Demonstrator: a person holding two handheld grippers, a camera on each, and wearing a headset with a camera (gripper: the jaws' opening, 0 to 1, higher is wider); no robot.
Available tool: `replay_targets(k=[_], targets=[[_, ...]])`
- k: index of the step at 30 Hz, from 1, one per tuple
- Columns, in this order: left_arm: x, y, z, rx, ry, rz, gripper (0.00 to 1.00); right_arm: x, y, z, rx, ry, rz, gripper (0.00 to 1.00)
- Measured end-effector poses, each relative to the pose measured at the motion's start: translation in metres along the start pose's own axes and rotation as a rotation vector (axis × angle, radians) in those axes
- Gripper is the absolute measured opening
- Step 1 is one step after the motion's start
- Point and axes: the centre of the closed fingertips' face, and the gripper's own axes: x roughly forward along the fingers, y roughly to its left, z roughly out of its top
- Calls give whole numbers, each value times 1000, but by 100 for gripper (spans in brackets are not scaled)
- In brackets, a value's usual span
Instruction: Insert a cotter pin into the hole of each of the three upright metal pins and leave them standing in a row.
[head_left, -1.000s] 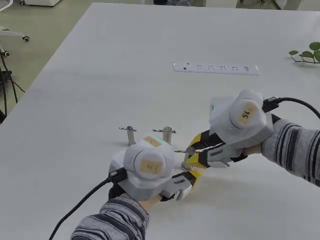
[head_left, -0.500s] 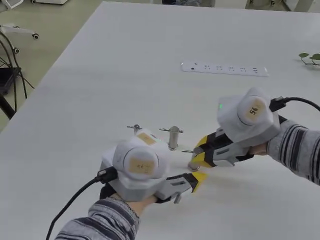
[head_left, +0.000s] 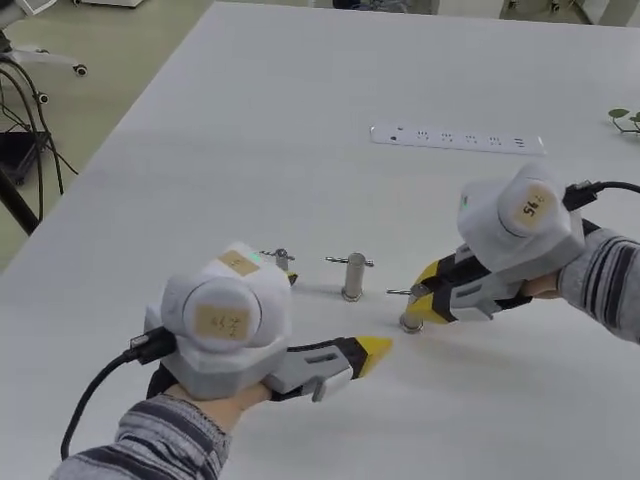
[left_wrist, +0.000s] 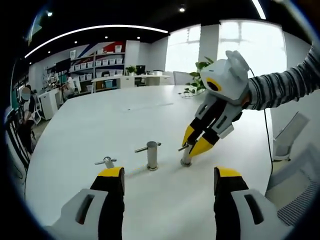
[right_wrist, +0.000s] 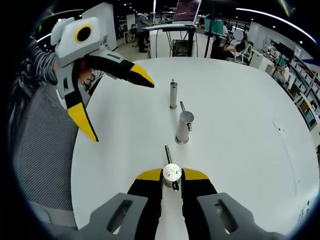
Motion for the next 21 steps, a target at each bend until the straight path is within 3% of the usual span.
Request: replay_targets(k=[11,21], targets=[[-13,26,-4,-1,21,63,82,-2,-18,-3,1,20,-18,9],[-18,35,-3,-6,14,83,89,-1,-24,-2,10,16,-13,9]])
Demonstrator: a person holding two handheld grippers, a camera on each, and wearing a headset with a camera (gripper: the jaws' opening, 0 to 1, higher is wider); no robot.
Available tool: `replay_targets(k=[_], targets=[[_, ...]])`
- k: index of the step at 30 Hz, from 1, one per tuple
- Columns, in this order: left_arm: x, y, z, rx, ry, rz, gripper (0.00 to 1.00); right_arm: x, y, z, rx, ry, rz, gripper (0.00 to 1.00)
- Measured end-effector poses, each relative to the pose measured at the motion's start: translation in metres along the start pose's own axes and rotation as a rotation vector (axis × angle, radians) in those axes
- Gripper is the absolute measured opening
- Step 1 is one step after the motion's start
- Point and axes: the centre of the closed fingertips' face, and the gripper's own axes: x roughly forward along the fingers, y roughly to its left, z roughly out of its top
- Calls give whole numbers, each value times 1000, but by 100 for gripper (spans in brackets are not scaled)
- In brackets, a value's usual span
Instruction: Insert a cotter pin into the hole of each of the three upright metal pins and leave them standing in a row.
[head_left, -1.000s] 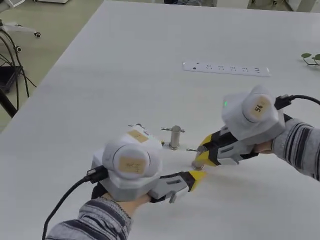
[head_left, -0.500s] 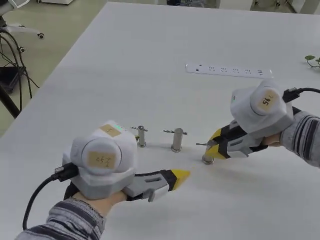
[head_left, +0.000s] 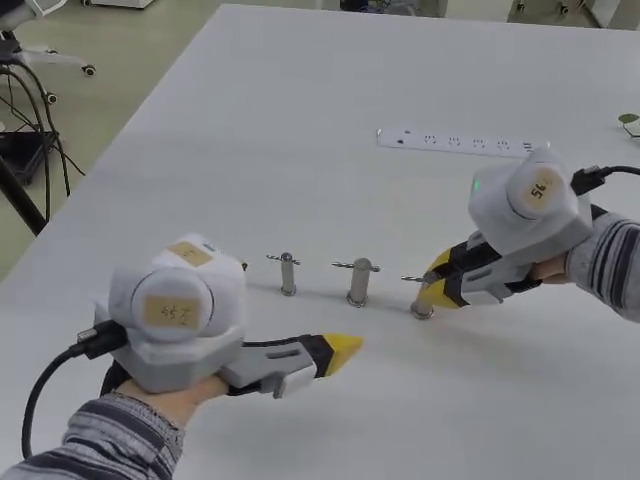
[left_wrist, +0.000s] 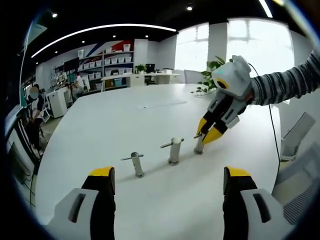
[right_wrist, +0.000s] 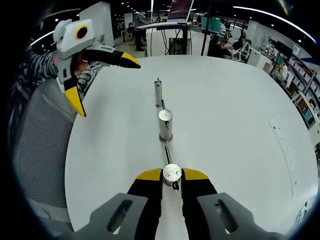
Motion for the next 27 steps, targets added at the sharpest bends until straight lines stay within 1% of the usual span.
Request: replay_targets(k=[3,8,17,27], targets=[[-1,1,-2,3,5,2,90,0,-2,0,13,-1,2,9],[-3,3,-5,-7,10,4,92,1,-5,0,9,-3,7,9],[-6,8,-3,7,-15,17,93,3,-6,2,-7,-10,28,9],[-7,12,-10,3,3,28,93,3,-6,2,-19,-11,46,9]])
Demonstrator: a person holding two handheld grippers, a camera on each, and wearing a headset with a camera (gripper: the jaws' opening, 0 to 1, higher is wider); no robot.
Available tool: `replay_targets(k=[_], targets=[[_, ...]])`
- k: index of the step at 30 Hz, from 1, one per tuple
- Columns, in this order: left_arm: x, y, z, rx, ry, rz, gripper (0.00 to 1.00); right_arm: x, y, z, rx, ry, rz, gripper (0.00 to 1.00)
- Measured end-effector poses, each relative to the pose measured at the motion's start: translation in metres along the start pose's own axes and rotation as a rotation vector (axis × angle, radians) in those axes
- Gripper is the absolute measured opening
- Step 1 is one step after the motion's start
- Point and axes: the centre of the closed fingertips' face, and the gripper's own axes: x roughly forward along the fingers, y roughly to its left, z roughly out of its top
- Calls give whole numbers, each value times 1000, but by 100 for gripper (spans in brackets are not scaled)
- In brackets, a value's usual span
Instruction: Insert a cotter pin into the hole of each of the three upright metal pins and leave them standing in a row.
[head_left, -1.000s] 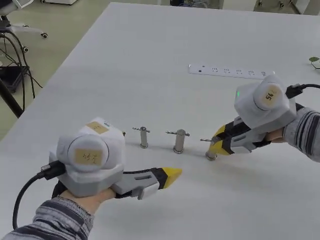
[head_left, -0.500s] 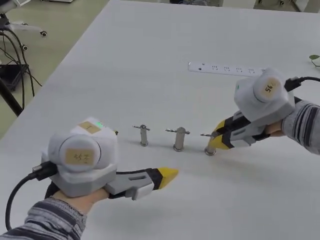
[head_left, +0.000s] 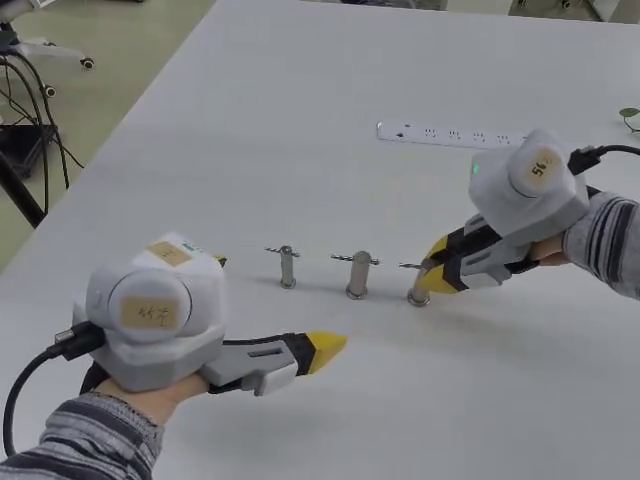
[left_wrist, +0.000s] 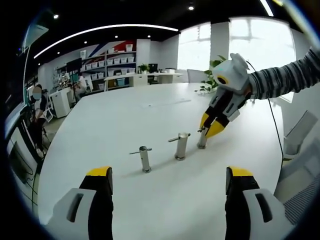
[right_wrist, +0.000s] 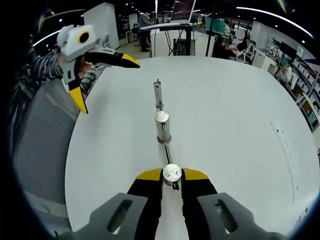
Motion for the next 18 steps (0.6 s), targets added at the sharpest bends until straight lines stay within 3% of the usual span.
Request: replay_targets(k=[12,18], targets=[[0,-1,-5,0,20,-2,92,0,1,1,-17,-17,31,9],[0,-1,-5,0,19,-5,92,1,-1,1,-22,-20,7,11]])
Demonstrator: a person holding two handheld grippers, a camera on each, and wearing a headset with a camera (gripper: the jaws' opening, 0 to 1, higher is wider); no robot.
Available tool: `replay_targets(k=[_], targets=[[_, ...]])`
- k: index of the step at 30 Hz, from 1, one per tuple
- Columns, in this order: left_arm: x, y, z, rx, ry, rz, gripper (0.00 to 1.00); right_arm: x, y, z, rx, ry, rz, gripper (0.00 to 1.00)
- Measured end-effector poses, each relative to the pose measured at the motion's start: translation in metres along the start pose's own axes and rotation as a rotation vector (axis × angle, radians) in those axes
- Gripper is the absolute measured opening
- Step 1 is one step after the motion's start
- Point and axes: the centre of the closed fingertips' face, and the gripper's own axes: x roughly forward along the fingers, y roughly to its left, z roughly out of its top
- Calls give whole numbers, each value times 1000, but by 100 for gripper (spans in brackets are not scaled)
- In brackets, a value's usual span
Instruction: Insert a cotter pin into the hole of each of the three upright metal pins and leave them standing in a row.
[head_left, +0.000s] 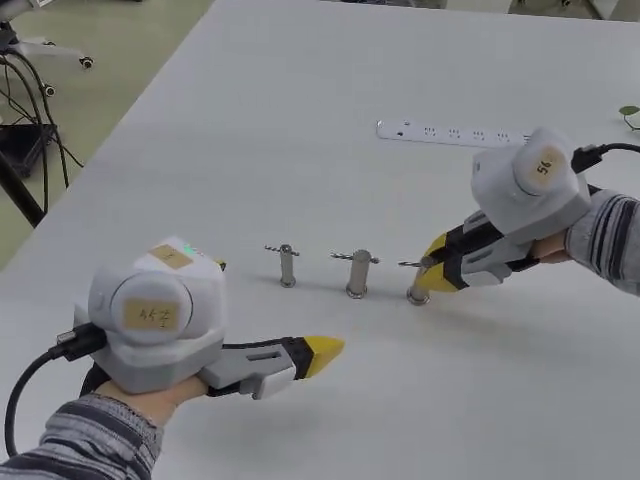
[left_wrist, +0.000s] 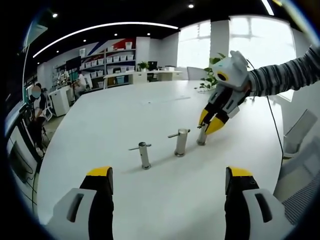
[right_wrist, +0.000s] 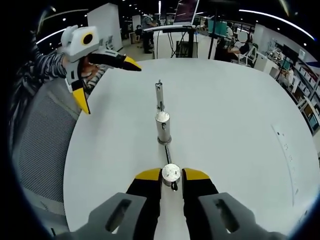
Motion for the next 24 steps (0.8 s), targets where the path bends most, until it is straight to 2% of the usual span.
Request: replay_targets(k=[3,7,10,14,19,24], targets=[[0,1,-1,4,5,0,92,-2,-2,0,0,-14,-34,15],[0,2,-1,10,6,-3,92,-6,-2,-2,27,-27,-44,20],[0,3,2,17,3,-4,92,-13,-1,-2,48,-37,-72,27],[1,4,7,27,-3,-12,92,-24,1,5,108,-99,-112,33],[0,3,10,29,-4,-26,92,-34,11,7,185,-141,-140,39],[-3,5,12,30,-5,-31,92,-45,15,11,272,-206,-214,46]])
